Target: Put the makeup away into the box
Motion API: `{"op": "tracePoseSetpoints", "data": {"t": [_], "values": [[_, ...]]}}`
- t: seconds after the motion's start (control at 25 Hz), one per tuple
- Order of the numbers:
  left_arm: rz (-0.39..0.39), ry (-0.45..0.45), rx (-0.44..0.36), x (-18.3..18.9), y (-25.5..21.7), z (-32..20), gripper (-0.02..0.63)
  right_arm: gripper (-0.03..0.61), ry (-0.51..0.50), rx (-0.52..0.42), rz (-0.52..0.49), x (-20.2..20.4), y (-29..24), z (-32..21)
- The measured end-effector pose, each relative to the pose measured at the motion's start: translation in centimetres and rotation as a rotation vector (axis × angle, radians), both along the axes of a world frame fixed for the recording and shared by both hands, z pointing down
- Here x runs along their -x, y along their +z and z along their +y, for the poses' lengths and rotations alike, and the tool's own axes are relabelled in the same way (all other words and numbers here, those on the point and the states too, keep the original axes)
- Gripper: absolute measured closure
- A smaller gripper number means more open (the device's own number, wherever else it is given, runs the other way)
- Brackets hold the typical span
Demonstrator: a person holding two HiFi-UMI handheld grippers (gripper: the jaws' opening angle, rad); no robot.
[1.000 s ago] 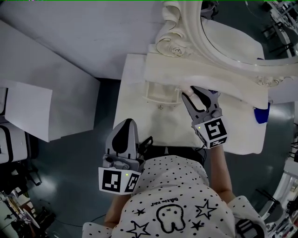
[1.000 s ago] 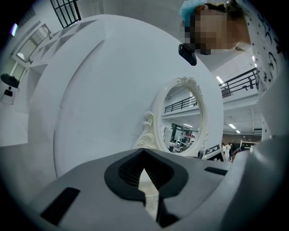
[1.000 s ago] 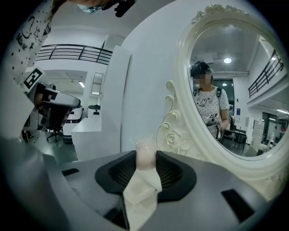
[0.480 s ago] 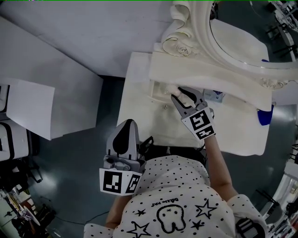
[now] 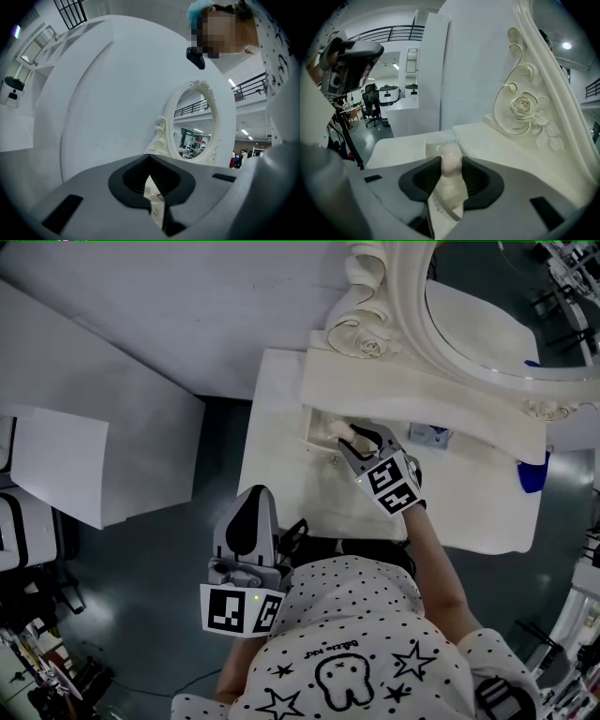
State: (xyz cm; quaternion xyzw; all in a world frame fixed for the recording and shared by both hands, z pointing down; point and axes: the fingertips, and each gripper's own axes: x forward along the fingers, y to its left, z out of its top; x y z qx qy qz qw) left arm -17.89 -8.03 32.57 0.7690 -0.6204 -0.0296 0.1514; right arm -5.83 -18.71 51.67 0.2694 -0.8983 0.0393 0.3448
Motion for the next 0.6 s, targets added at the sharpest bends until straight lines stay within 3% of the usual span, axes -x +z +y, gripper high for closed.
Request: {"op": "tracePoseSetpoints", "data": {"t": [0.6], "values": [[0.008, -0.017, 0.014, 0.8, 0.5, 0.1, 0.615, 0.409, 0.016, 0.095, -0.042, 0.6, 1.2, -0.3]]}}
